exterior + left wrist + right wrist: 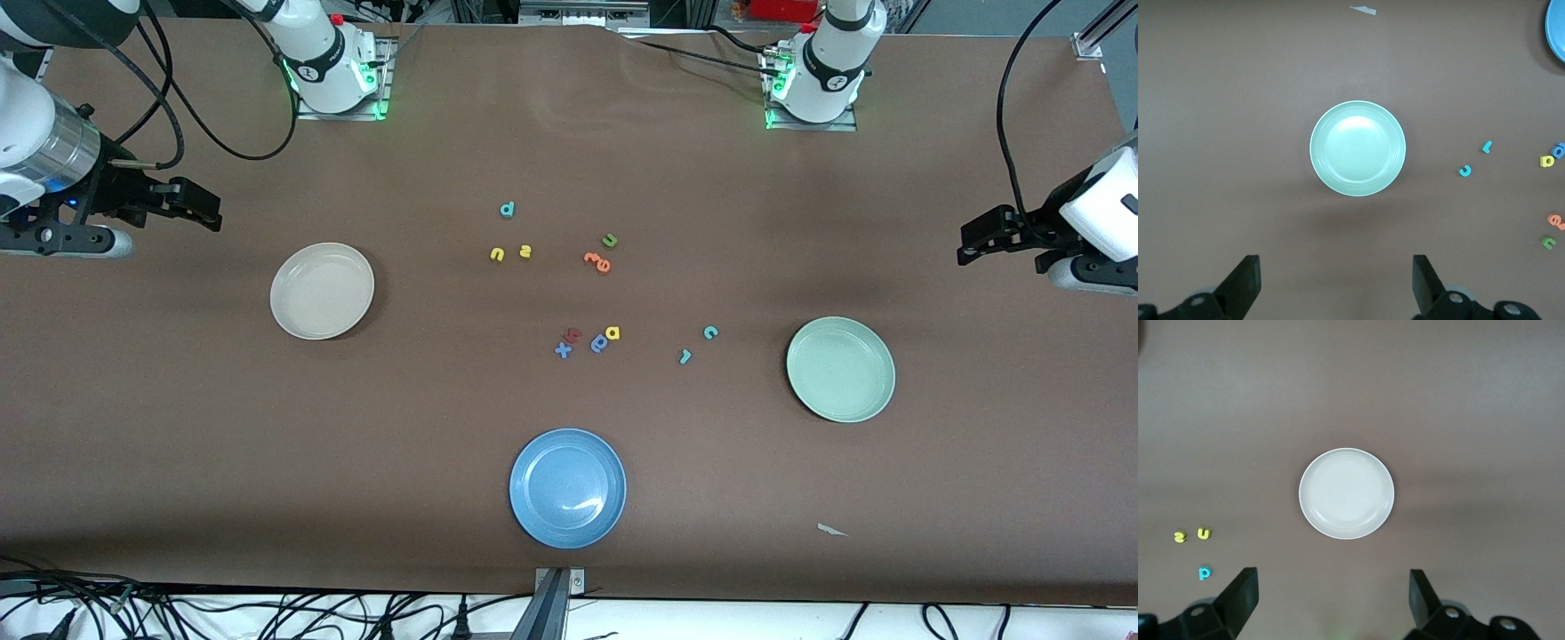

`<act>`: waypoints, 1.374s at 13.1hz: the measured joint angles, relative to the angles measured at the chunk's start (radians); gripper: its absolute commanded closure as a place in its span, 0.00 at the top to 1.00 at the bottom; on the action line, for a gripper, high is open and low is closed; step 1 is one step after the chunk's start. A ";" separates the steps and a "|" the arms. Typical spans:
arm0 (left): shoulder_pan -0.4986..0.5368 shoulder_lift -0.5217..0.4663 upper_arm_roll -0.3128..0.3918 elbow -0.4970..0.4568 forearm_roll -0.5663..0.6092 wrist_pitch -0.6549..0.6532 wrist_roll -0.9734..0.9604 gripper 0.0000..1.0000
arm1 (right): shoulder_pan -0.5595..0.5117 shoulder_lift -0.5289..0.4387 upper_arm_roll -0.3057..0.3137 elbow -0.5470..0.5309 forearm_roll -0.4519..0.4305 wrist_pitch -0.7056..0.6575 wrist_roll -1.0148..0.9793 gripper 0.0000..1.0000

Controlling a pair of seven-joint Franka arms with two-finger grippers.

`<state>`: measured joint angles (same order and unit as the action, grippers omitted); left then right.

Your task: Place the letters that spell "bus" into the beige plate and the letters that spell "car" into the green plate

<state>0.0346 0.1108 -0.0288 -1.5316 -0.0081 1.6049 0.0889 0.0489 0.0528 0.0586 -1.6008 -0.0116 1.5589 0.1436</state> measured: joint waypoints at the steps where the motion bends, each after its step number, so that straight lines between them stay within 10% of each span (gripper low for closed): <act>1: 0.002 0.000 0.000 0.000 0.000 0.000 0.000 1.00 | -0.001 0.000 0.000 0.000 0.002 0.001 0.000 1.00; 18: 0.054 0.002 0.001 -0.015 0.000 0.001 0.000 1.00 | -0.003 0.000 0.000 0.002 0.007 0.004 0.000 1.00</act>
<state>0.0888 0.1129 -0.0277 -1.5471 -0.0078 1.6056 0.0889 0.0462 0.0533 0.0586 -1.5986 -0.0044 1.5630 0.1436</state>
